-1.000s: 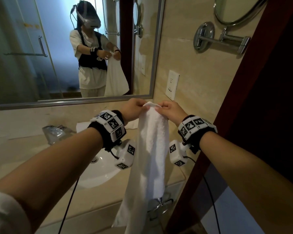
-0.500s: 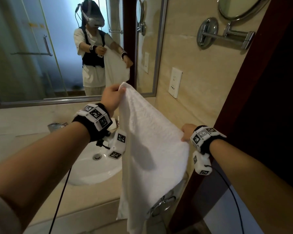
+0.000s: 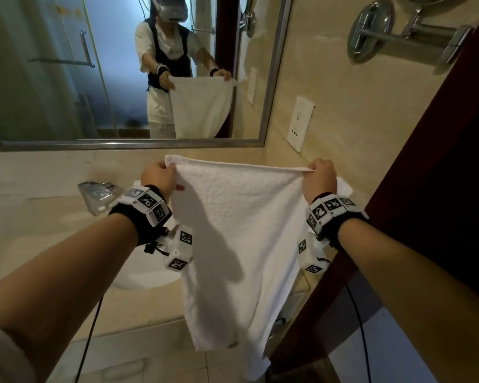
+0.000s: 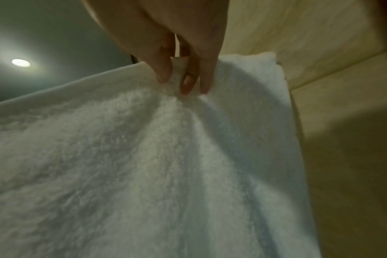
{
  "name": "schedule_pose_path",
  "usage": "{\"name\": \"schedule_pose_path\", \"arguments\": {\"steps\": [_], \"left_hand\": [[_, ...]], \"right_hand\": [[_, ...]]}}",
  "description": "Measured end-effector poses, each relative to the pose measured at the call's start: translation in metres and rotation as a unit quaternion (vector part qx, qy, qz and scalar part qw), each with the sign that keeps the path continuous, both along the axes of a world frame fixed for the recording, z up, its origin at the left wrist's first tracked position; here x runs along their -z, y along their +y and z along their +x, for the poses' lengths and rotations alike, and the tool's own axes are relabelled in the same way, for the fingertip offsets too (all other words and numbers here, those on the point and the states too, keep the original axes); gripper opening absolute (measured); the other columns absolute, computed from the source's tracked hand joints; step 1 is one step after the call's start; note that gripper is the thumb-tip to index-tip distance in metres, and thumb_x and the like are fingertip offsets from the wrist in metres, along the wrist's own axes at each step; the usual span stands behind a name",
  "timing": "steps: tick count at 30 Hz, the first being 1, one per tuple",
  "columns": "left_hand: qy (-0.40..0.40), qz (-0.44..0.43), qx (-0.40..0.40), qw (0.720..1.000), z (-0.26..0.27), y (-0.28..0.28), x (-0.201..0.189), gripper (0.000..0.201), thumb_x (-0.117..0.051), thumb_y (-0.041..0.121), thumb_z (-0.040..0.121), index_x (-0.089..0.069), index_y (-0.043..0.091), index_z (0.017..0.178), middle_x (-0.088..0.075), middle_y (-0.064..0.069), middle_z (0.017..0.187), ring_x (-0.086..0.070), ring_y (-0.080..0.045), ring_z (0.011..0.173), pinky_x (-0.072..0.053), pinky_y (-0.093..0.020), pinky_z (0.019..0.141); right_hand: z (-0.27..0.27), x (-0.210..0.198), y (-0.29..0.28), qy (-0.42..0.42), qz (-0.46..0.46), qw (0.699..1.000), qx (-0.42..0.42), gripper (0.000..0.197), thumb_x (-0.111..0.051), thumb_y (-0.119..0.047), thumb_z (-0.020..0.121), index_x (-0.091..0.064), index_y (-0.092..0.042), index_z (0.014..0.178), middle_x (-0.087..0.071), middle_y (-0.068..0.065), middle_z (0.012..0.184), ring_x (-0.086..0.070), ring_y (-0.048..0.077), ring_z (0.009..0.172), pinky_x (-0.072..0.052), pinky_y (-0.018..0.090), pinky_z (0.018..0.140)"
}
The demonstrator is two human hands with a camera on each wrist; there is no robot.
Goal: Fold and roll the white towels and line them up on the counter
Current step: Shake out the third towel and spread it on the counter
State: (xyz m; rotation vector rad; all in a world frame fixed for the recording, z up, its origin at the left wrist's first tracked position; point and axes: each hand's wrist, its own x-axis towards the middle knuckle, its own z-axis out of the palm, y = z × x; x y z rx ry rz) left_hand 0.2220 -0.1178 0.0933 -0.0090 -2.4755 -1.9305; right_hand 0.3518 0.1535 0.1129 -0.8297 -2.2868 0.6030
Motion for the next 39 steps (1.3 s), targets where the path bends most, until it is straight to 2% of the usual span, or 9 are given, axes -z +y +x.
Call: {"name": "schedule_pose_path", "arguments": {"steps": [2,9,13,17,21,27,32,35,39], "left_hand": [[-0.024,0.002,-0.003,1.0,-0.016,0.004,0.012,0.03,-0.04,0.019,0.098,-0.059,0.006,0.117,-0.061,-0.01,0.096,-0.061,-0.018,0.059,-0.054,-0.021,0.049],[-0.088,-0.047,-0.019,0.995,-0.107,0.03,0.076,0.033,-0.042,0.02,0.096,-0.063,-0.003,0.105,-0.065,-0.016,0.074,-0.065,-0.029,0.062,-0.059,-0.038,0.073],[-0.166,-0.11,0.003,0.98,-0.177,0.047,0.135,0.028,-0.049,0.011,0.092,-0.058,-0.007,0.111,-0.067,-0.025,0.104,-0.067,-0.031,0.077,-0.058,-0.035,0.068],[-0.227,-0.133,0.036,0.964,-0.228,0.059,0.199,0.033,-0.047,0.008,0.092,-0.053,-0.007,0.121,-0.062,-0.023,0.118,-0.066,-0.028,0.081,-0.058,-0.031,0.069],[-0.253,-0.161,0.037,0.953,-0.26,0.07,0.241,0.034,-0.046,0.012,0.093,-0.054,-0.009,0.118,-0.062,-0.025,0.117,-0.066,-0.034,0.097,-0.058,-0.041,0.082],[-0.254,-0.221,0.046,0.94,-0.288,0.086,0.267,0.033,-0.047,0.015,0.094,-0.057,-0.007,0.116,-0.064,-0.023,0.113,-0.065,-0.032,0.093,-0.056,-0.039,0.085],[-0.253,-0.26,0.004,0.932,-0.293,0.089,0.272,0.038,-0.041,0.024,0.095,-0.055,0.0,0.121,-0.064,-0.017,0.114,-0.065,-0.035,0.099,-0.053,-0.04,0.09],[-0.23,-0.314,-0.001,0.921,-0.287,0.097,0.273,0.042,-0.036,0.029,0.097,-0.043,0.003,0.129,-0.045,-0.018,0.134,-0.054,-0.039,0.113,-0.044,-0.04,0.098],[-0.216,-0.293,-0.037,0.931,-0.272,0.102,0.266,0.039,-0.044,0.029,0.093,-0.036,0.008,0.125,-0.044,-0.018,0.129,-0.053,-0.039,0.109,-0.04,-0.039,0.084]], "right_hand": [[-0.02,0.01,0.004,-0.003,0.0,1.0,-0.026,0.022,-0.04,0.004,0.091,-0.059,0.004,0.104,-0.047,0.02,0.122,-0.053,0.035,0.103,-0.041,0.032,0.087],[-0.11,0.066,0.035,-0.058,-0.01,0.996,-0.065,0.022,-0.04,0.0,0.093,-0.058,0.006,0.104,-0.046,0.021,0.121,-0.053,0.035,0.102,-0.04,0.034,0.09],[-0.182,0.12,0.057,-0.143,-0.024,0.987,-0.067,0.022,-0.041,-0.003,0.094,-0.057,0.007,0.104,-0.048,0.023,0.118,-0.052,0.036,0.101,-0.039,0.034,0.087],[-0.233,0.182,0.075,-0.209,-0.08,0.973,-0.053,0.019,-0.04,-0.002,0.094,-0.056,0.004,0.102,-0.051,0.015,0.1,-0.051,0.032,0.092,-0.037,0.016,0.071],[-0.27,0.227,0.085,-0.256,-0.095,0.96,-0.055,0.023,-0.044,-0.003,0.093,-0.062,0.008,0.102,-0.054,0.024,0.115,-0.054,0.035,0.102,-0.035,0.028,0.078],[-0.306,0.26,0.103,-0.291,-0.051,0.954,-0.05,0.022,-0.047,-0.014,0.092,-0.063,-0.003,0.101,-0.057,0.021,0.114,-0.056,0.04,0.104,-0.044,0.044,0.093],[-0.321,0.279,0.106,-0.352,-0.12,0.923,-0.098,0.032,-0.041,-0.004,0.095,-0.052,0.005,0.123,-0.05,0.025,0.129,-0.049,0.034,0.119,-0.041,0.016,0.089],[-0.317,0.29,0.107,-0.343,-0.15,0.921,-0.105,0.04,-0.048,-0.01,0.093,-0.046,-0.009,0.133,-0.043,0.023,0.133,-0.048,0.035,0.119,-0.04,0.033,0.103],[-0.3,0.281,0.109,-0.282,-0.206,0.926,-0.14,0.052,-0.054,-0.009,0.09,-0.035,-0.013,0.139,-0.03,0.015,0.138,-0.047,0.03,0.12,-0.041,0.038,0.105]]}}
